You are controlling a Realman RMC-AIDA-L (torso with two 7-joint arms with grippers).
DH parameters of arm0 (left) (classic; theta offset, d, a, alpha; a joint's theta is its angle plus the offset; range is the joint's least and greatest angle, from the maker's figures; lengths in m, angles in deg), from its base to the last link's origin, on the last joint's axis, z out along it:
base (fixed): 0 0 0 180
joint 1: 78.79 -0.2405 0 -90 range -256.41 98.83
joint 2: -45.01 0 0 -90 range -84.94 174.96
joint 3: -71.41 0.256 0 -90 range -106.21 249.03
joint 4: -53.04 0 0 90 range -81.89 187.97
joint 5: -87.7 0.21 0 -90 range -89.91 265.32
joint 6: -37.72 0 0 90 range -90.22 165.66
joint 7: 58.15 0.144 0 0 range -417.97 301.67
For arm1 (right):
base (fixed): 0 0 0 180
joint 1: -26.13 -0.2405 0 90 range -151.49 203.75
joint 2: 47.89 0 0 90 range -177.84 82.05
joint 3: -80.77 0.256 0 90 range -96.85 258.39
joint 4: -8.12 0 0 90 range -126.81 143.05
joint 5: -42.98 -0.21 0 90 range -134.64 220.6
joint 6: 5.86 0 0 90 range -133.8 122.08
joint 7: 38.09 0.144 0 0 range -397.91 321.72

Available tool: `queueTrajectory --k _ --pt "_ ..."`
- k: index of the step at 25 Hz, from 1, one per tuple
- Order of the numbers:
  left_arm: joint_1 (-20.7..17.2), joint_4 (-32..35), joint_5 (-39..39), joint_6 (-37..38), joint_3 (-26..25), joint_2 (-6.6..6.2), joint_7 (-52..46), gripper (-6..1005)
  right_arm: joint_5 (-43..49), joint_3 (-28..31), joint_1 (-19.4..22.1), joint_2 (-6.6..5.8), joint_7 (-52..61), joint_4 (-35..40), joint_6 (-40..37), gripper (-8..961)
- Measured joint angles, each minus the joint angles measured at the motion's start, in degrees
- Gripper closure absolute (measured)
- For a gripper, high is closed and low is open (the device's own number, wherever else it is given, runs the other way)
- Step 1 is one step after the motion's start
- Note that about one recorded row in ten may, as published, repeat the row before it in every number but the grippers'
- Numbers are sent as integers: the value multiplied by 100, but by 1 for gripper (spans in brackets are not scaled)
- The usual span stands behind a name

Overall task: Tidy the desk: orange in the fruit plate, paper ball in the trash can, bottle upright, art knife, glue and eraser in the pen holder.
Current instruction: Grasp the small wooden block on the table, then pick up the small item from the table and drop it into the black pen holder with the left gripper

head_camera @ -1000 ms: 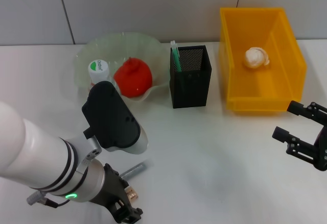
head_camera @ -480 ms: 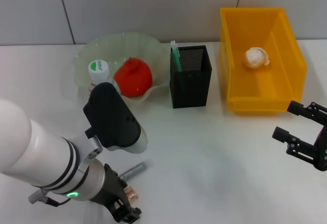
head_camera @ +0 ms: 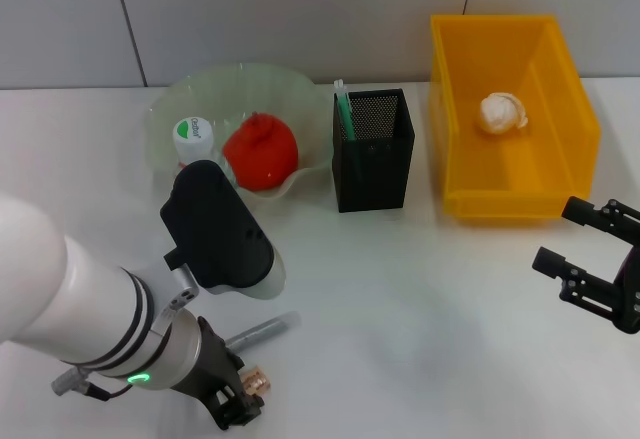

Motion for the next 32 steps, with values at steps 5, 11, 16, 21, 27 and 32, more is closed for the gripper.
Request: queueTrajectory --k 5,11,16,21,27,32 --pt "39 0 0 0 2 3 0 586 0 0 -13 4 0 0 4 258" --pt "55 0 -8 0 2 4 -12 585 0 5 -22 6 0 0 11 259" --pt "98 -26 -37 2 -1 4 -16 596 0 100 -79 6 0 74 12 260" --pt "134 -88 -45 15 22 10 -17 648 0 133 -85 6 0 87 12 260" --pt "139 12 -70 51 52 12 -17 716 0 144 -93 5 -2 96 11 259" --pt "112 371 -287 89 62 12 -16 719 0 150 -92 5 -4 98 10 259"
